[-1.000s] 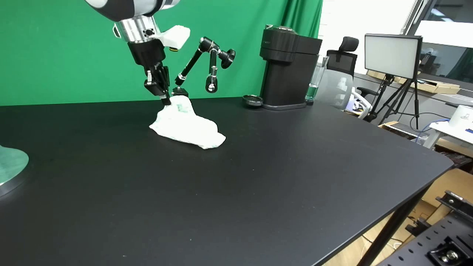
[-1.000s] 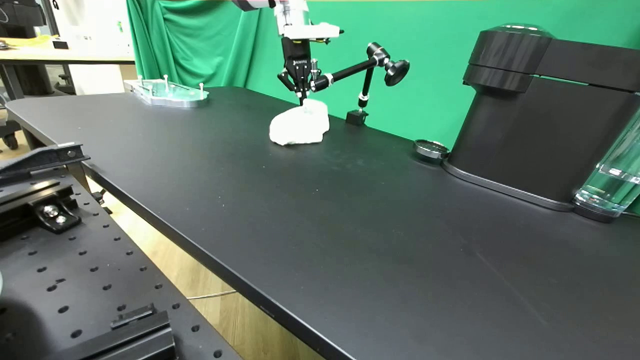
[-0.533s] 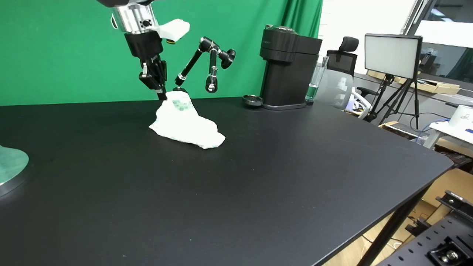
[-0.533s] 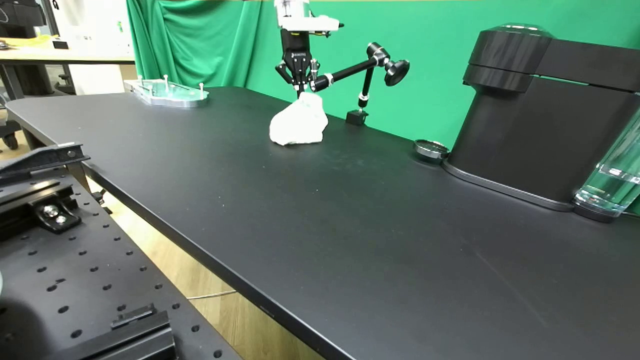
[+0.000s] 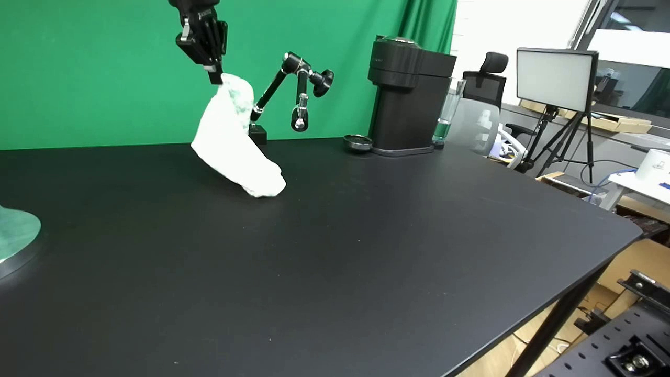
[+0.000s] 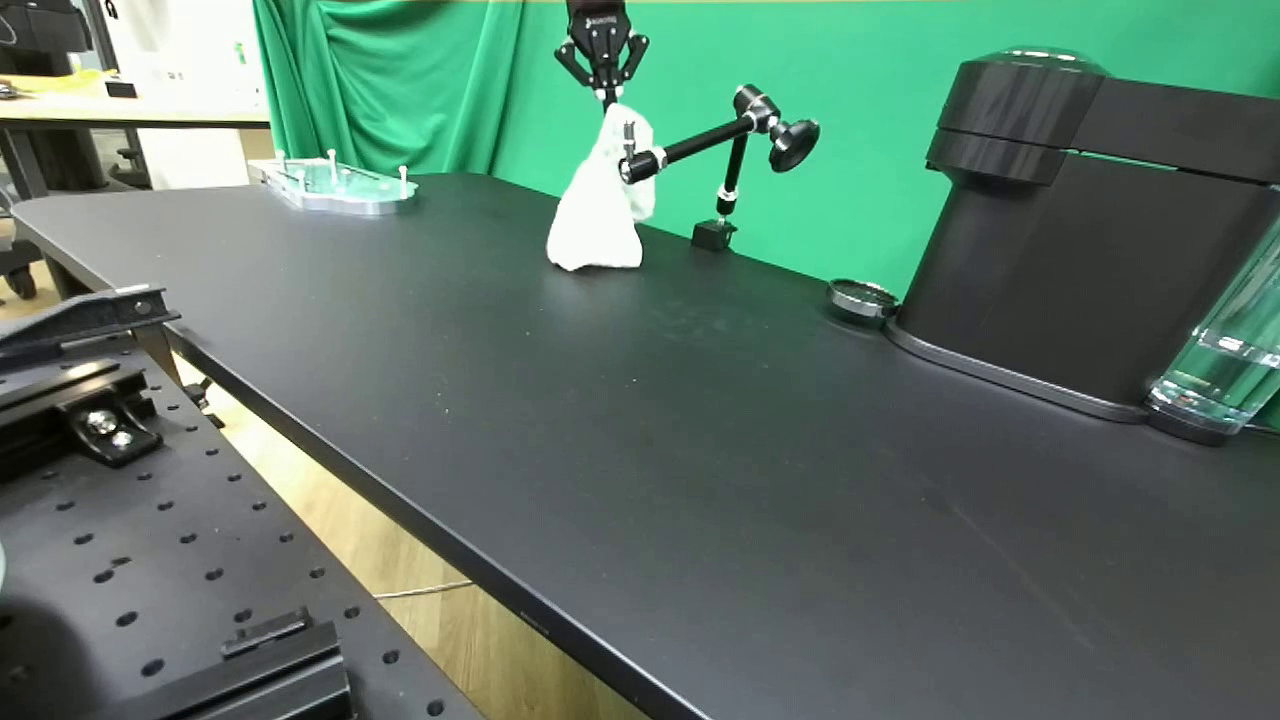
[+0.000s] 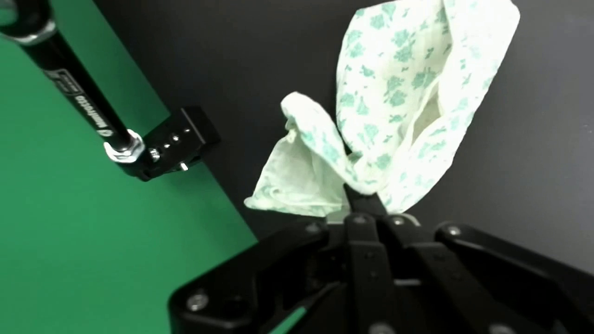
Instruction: Hang the cloth on the black stand
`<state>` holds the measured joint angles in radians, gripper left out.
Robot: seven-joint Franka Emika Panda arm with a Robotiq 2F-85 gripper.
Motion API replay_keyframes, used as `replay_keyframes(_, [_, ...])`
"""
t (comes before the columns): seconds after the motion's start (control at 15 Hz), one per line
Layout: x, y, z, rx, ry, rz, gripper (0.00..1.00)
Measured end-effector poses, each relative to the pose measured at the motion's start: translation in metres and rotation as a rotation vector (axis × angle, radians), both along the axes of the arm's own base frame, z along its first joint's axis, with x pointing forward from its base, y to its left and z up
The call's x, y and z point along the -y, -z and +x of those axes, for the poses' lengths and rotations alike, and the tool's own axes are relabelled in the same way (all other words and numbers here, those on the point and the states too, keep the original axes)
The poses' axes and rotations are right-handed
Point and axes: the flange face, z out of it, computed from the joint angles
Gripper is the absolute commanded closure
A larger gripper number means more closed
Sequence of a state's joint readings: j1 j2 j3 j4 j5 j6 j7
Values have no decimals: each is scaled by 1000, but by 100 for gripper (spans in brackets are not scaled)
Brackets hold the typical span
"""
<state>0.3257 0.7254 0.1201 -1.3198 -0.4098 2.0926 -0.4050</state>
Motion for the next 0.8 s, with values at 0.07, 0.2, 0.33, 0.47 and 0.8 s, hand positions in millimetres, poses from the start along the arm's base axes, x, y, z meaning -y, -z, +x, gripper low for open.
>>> replay_keyframes(0.07, [3, -15, -1, 30, 25, 3, 100])
replay_keyframes(0.2, [14, -45, -4, 89, 74, -3, 100])
replay_keyframes(0.33, [29, -71, -10, 142, 132, -16, 100])
replay_keyframes(0.47, [46, -92, -20, 186, 199, -23, 100])
replay_keyframes(0.8, [90, -127, -56, 292, 402, -36, 100])
